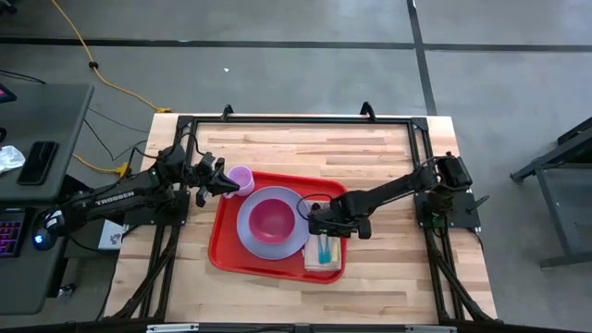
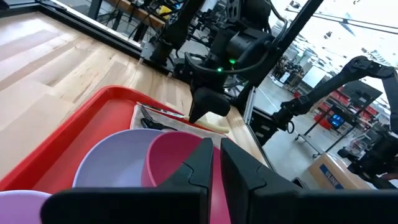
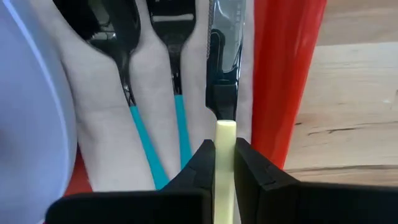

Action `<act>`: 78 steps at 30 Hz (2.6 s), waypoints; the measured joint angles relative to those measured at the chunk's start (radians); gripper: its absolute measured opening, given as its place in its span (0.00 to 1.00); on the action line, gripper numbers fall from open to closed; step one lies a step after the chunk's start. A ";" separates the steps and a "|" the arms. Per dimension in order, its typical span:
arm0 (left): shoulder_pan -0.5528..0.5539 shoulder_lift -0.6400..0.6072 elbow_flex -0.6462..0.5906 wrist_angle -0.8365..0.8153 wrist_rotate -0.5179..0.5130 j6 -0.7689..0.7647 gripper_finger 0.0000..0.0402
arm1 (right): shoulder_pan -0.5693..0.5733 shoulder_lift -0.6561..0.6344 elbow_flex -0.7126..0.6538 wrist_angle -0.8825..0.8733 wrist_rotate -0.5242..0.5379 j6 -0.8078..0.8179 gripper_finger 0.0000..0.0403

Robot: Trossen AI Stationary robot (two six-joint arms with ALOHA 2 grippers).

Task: Set up tray
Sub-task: Put the yellow knife on top of the gray napkin to the right of the blue fork, then return to Home Position

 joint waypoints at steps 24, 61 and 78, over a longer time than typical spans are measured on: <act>0.000 0.000 0.000 0.001 -0.001 0.009 0.16 | 0.008 0.059 -0.005 -0.001 -0.002 -0.010 0.05; 0.000 0.000 0.000 0.001 -0.001 0.007 0.16 | 0.003 0.014 -0.004 0.010 -0.038 -0.089 0.27; 0.000 -0.001 0.109 0.053 0.259 -0.001 0.16 | 0.035 -0.326 -0.003 -0.189 0.503 -0.342 0.27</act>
